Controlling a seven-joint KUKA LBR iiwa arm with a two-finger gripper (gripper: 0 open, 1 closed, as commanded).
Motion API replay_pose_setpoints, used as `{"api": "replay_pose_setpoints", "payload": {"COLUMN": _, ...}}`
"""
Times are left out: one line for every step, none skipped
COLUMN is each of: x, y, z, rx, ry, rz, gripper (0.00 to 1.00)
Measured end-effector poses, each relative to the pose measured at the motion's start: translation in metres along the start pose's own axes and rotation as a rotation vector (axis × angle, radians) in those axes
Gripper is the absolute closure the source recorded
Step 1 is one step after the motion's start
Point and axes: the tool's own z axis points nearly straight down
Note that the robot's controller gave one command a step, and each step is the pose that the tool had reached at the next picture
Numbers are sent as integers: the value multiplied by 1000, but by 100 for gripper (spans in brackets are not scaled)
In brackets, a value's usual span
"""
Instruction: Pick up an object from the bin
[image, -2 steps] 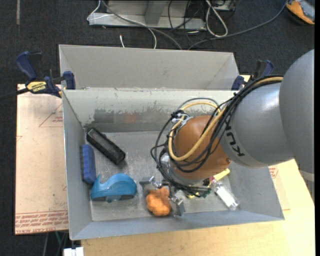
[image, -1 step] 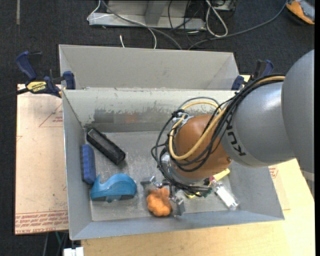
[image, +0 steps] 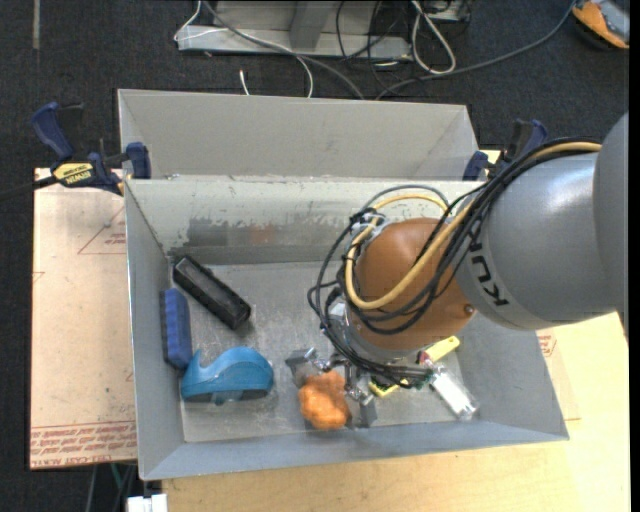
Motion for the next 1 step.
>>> {"api": "replay_pose_setpoints", "payload": {"x": -2, "y": 0, "z": -54, "rx": 0, "ry": -1, "rz": 2, "gripper": 100}}
